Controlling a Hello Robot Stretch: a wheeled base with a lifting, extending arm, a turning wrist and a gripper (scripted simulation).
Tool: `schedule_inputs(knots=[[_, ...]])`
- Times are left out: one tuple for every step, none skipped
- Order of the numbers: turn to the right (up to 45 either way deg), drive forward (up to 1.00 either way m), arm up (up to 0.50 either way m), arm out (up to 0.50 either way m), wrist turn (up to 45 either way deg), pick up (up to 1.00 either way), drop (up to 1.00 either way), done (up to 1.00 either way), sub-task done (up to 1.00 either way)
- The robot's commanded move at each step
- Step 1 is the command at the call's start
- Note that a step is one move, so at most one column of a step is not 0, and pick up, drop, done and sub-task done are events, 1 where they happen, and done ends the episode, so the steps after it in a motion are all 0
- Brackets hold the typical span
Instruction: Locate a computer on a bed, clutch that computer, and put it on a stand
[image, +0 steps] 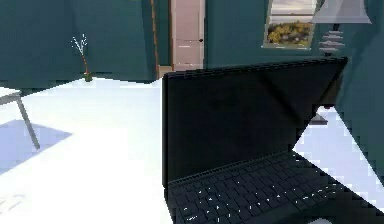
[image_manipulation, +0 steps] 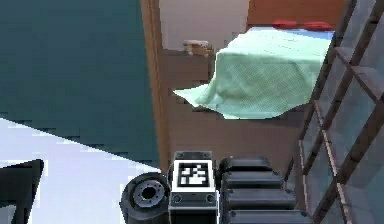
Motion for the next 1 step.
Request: schedule_inputs(knots=[[0.0, 0.15, 0.0, 0.0, 0.0, 0.0, 0.0, 0.0, 0.0]])
